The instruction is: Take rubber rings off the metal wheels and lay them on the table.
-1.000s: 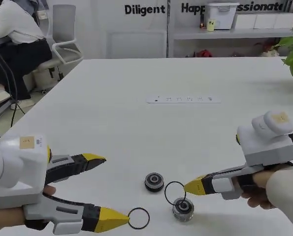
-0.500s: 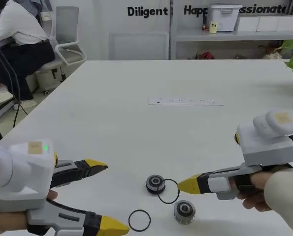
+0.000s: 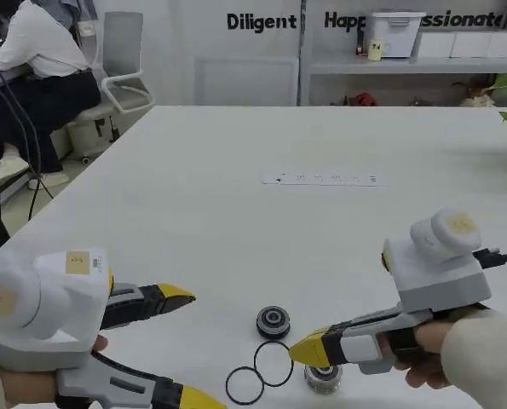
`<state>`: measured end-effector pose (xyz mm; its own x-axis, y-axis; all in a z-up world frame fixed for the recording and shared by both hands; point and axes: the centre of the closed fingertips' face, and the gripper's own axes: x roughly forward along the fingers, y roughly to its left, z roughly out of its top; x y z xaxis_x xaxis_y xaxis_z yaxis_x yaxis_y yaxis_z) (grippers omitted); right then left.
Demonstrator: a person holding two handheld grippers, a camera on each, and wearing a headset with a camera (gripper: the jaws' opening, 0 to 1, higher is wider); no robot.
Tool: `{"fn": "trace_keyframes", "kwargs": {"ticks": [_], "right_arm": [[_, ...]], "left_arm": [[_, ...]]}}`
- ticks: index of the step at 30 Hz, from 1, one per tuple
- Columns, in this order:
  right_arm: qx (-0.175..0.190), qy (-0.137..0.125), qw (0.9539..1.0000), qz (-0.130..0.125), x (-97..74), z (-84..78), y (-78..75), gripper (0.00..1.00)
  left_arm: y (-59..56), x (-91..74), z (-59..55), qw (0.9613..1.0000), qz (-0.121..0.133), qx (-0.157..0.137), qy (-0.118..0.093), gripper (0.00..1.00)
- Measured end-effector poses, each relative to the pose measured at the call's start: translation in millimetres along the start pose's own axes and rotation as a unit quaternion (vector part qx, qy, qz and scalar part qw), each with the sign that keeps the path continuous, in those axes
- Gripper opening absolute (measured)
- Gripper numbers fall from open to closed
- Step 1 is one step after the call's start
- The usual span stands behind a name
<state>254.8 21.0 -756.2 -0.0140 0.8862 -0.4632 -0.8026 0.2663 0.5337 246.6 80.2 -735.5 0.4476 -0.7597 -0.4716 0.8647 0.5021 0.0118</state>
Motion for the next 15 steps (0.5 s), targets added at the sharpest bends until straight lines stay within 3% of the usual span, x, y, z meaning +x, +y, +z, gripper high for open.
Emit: {"fn": "trace_keyframes", "kwargs": {"ticks": [15], "right_arm": [[-0.021, 0.022, 0.9994, -0.018, 15.2, -11.8, -3.6, 0.0]], "left_arm": [[-1.7, 1.3, -2.7, 1.0, -0.003, 0.003, 0.007, 0.83]]}}
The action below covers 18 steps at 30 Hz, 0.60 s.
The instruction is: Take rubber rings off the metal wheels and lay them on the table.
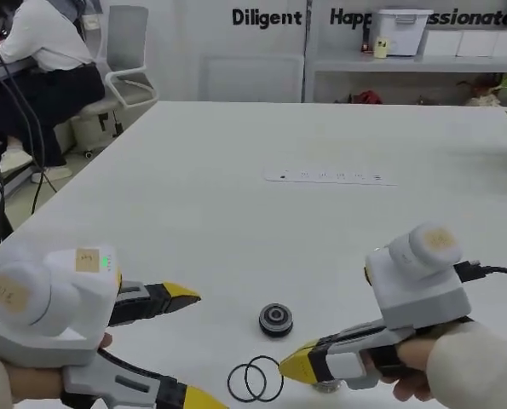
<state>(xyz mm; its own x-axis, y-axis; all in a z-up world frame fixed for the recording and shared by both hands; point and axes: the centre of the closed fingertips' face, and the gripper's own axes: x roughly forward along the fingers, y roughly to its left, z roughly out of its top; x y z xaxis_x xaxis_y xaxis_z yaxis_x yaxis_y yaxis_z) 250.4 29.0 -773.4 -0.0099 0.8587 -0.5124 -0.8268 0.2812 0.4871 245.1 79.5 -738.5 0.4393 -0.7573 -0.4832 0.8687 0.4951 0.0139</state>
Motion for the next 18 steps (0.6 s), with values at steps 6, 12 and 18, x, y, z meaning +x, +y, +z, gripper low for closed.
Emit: {"fn": "trace_keyframes", "kwargs": {"ticks": [6, 12, 18], "right_arm": [[-0.004, 0.006, 0.9999, -0.014, 2.8, -3.7, -5.8, 0.0], [-0.016, 0.011, 0.9994, -0.028, 3.6, -5.6, -10.9, 0.0], [-0.036, 0.011, 0.9984, -0.042, 3.2, -5.6, -15.3, 0.0]], "left_arm": [[-0.6, 0.9, -2.3, 1.0, -0.001, 0.001, 0.006, 0.82], [0.7, 0.7, -2.3, 1.0, 0.002, 0.003, 0.006, 0.81], [1.1, 1.1, -5.6, 0.9999, 0.003, 0.007, 0.014, 0.8]]}}
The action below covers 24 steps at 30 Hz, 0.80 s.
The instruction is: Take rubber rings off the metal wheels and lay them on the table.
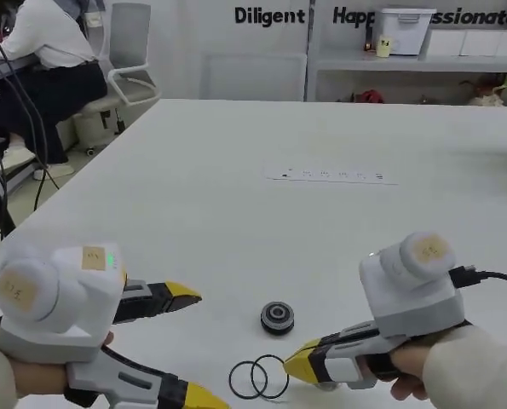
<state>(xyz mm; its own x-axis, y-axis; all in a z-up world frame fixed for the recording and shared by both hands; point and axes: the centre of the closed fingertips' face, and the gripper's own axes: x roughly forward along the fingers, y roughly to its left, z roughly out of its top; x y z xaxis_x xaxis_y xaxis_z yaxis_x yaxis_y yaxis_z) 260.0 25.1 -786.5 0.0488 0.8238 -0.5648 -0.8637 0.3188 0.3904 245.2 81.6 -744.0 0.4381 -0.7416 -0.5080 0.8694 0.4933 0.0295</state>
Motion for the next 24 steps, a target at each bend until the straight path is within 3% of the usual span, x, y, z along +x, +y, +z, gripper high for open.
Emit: {"fn": "trace_keyframes", "kwargs": {"ticks": [24], "right_arm": [[-0.067, 0.018, 0.9973, -0.021, 4.4, -3.7, -3.9, 0.07]], "left_arm": [[-0.3, 0.5, -3.2, 1.0, -0.001, -0.006, 0.005, 0.78]]}}
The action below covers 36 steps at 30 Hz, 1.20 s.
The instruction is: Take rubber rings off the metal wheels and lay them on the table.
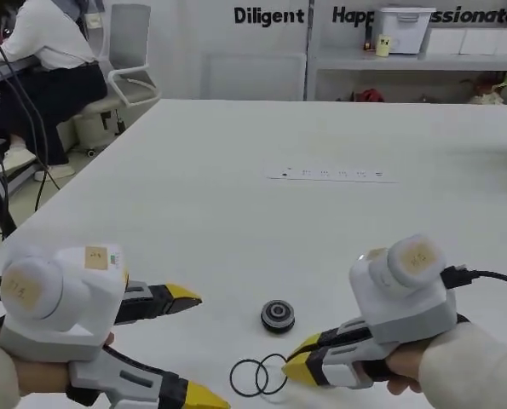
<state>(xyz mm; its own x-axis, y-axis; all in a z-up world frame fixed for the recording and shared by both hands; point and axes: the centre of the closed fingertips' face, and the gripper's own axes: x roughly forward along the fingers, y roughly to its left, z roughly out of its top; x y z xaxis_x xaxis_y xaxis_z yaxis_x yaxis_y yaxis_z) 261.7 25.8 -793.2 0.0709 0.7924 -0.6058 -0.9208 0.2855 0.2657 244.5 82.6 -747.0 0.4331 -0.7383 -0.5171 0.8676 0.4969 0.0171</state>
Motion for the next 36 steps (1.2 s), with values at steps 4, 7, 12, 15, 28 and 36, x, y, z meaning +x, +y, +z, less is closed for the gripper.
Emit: {"fn": "trace_keyframes", "kwargs": {"ticks": [4, 7, 12, 15, 28, 36], "right_arm": [[-0.009, 0.005, 0.9999, -0.002, 1.1, -1.7, -0.4, 0.09], [-0.013, 0.005, 0.9999, 0.0, 1.9, -1.7, 1.2, 0.11], [-0.025, 0.009, 0.9996, -0.004, 3.6, -3.2, 0.7, 0.15], [-0.03, 0.008, 0.9995, -0.003, 4.3, -2.6, 1.3, 0.16], [-0.049, 0.009, 0.9987, 0.001, 7.6, -2.9, 3.7, 0.22], [-0.043, 0.0, 0.999, -0.008, 1.3, 2.3, -3.4, 0.21]], "left_arm": [[-0.3, 0.0, -0.6, 1.0, -0.001, -0.001, 0.001, 0.78], [-1.1, 0.1, -0.9, 1.0, -0.002, -0.001, 0.002, 0.77], [-1.5, 0.4, -1.5, 1.0, -0.003, -0.001, 0.004, 0.76], [-1.3, 0.3, -1.5, 1.0, -0.003, -0.002, 0.004, 0.76], [-1.8, 1.0, -3.1, 0.9999, -0.004, -0.006, 0.008, 0.75], [-0.9, 1.2, -2.7, 1.0, -0.001, -0.005, 0.008, 0.75]]}}
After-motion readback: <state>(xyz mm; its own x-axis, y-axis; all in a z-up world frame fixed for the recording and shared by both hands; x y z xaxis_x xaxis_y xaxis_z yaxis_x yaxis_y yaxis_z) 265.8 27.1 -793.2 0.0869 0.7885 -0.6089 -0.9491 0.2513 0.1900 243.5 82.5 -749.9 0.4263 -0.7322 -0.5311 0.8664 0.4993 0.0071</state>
